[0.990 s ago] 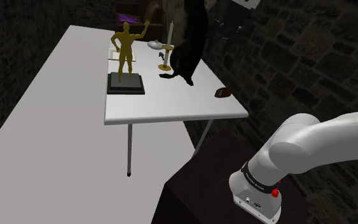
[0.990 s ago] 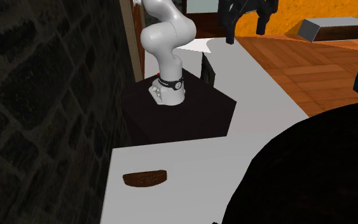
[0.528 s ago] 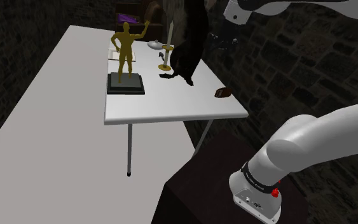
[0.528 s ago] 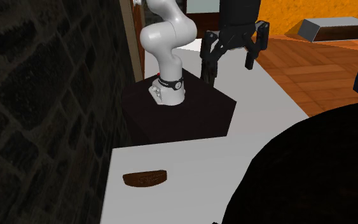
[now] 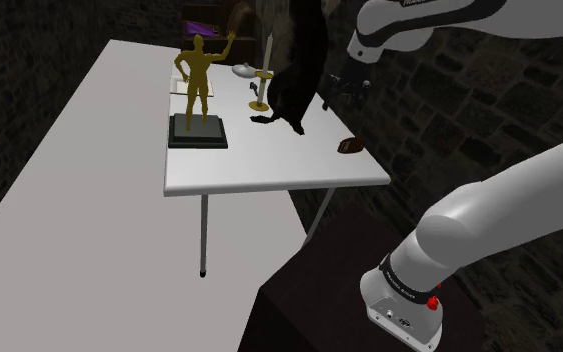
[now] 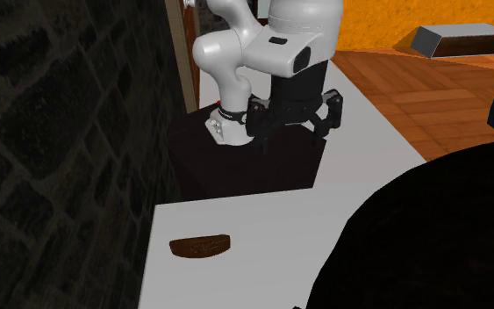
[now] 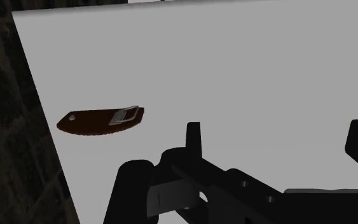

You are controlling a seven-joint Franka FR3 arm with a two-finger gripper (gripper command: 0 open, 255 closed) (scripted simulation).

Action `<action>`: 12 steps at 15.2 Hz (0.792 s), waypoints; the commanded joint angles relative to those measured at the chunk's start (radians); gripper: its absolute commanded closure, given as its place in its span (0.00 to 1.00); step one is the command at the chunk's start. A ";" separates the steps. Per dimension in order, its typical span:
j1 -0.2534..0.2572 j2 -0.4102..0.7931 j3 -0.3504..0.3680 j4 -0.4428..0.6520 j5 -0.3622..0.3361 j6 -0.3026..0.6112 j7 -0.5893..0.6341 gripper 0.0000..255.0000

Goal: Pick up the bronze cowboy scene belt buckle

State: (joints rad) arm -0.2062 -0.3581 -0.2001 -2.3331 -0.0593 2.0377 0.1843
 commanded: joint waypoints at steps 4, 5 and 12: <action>-0.045 0.135 -0.054 0.023 -0.008 0.086 0.012 0.00; -0.054 0.161 -0.064 0.028 -0.007 0.101 0.014 0.00; -0.113 0.347 -0.133 0.079 0.011 0.197 0.025 0.00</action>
State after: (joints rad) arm -0.3098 -0.0451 -0.3225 -2.2645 -0.0542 2.2161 0.2108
